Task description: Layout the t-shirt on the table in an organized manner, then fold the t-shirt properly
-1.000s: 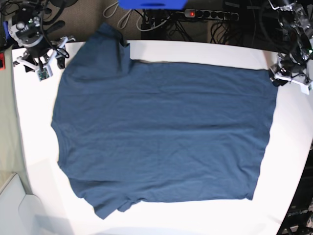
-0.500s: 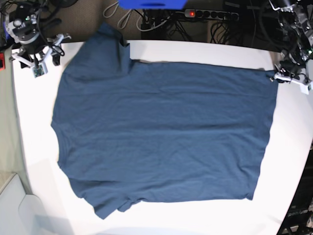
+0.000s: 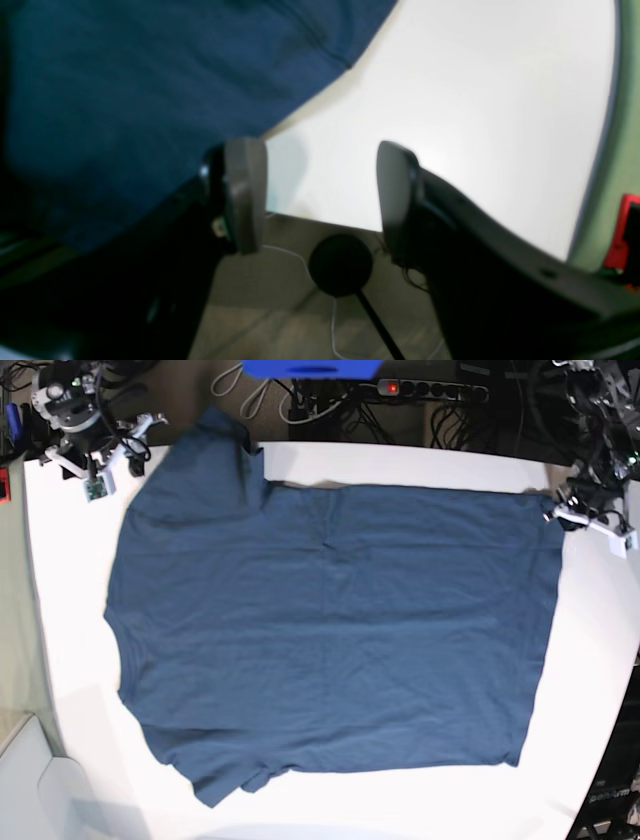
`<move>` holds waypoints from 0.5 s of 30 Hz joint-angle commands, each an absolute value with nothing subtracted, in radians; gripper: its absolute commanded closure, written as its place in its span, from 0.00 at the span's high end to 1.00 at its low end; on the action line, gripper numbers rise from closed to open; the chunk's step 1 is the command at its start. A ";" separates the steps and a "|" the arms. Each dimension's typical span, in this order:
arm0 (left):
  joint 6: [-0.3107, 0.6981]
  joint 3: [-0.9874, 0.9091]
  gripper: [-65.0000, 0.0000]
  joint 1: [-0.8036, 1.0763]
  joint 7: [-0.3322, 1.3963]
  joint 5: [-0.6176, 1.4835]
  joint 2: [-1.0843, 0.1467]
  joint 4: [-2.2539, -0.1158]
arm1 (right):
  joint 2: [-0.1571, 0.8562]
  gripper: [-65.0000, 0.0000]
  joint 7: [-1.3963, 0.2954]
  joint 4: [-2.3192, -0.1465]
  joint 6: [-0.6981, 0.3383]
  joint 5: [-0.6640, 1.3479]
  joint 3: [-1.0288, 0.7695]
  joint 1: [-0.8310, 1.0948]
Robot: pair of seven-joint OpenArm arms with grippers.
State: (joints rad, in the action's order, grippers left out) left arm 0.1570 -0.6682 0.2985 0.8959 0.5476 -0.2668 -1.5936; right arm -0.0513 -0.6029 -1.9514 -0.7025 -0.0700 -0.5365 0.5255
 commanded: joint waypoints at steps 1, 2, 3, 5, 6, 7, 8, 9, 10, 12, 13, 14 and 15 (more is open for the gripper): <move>0.156 -0.679 0.00 0.298 0.888 0.555 -0.285 -1.620 | -0.051 0.54 -0.595 -1.968 -0.698 -0.056 -0.541 0.533; 0.156 -0.679 0.00 0.298 0.888 0.555 -0.285 -1.626 | -0.053 0.54 -0.607 -1.968 -0.698 -0.056 -0.541 0.533; 0.156 -0.679 0.00 0.300 0.888 0.555 -0.285 -1.630 | -0.053 0.54 -0.618 -1.968 -0.698 -0.056 -0.539 0.532; 0.156 -0.680 0.00 0.297 0.905 0.555 -0.286 -1.633 | -0.051 0.54 -0.639 -1.968 -0.698 -0.056 -0.539 0.524; 0.156 -0.680 0.00 0.294 0.912 0.555 -0.286 -1.633 | -0.051 0.54 -0.648 -1.968 -0.698 -0.056 -0.539 0.524; 0.156 -0.680 0.00 0.294 0.912 0.555 -0.286 -1.633 | -0.053 0.54 -0.650 -1.966 -0.698 -0.054 -0.539 0.524; 0.156 -0.680 0.00 0.292 0.912 0.555 -0.286 -1.633 | -0.054 0.54 -0.651 -1.966 -0.698 -0.054 -0.539 0.524; 0.156 -0.680 0.00 0.292 0.912 0.555 -0.285 -1.633 | -0.054 0.54 -0.654 -1.966 -0.698 -0.054 -0.539 0.524; 0.156 -0.680 0.00 0.292 0.912 0.555 -0.285 -1.632 | -0.056 0.55 -0.654 -1.966 -0.698 -0.054 -0.539 0.524; 0.156 -0.680 0.00 0.292 0.912 0.555 -0.283 -1.629 | -0.056 0.58 -0.654 -1.966 -0.698 -0.054 -0.539 0.524; 0.156 -0.680 0.00 0.292 0.912 0.555 -0.283 -1.629 | -0.058 0.61 -0.654 -1.966 -0.698 -0.054 -0.539 0.524; 0.156 -0.680 0.00 0.294 0.912 0.555 -0.283 -1.629 | -0.064 0.65 -0.654 -1.966 -0.698 -0.054 -0.538 0.524; 0.156 -0.680 0.00 0.295 0.914 0.555 -0.283 -1.627 | -0.070 0.68 -0.654 -1.966 -0.698 -0.054 -0.532 0.524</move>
State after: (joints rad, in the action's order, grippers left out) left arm 0.1570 -0.6724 0.2993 0.9237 0.5476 -0.2680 -1.6119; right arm -0.0708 -0.6697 -1.9514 -0.7025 -0.0700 -0.5320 0.5236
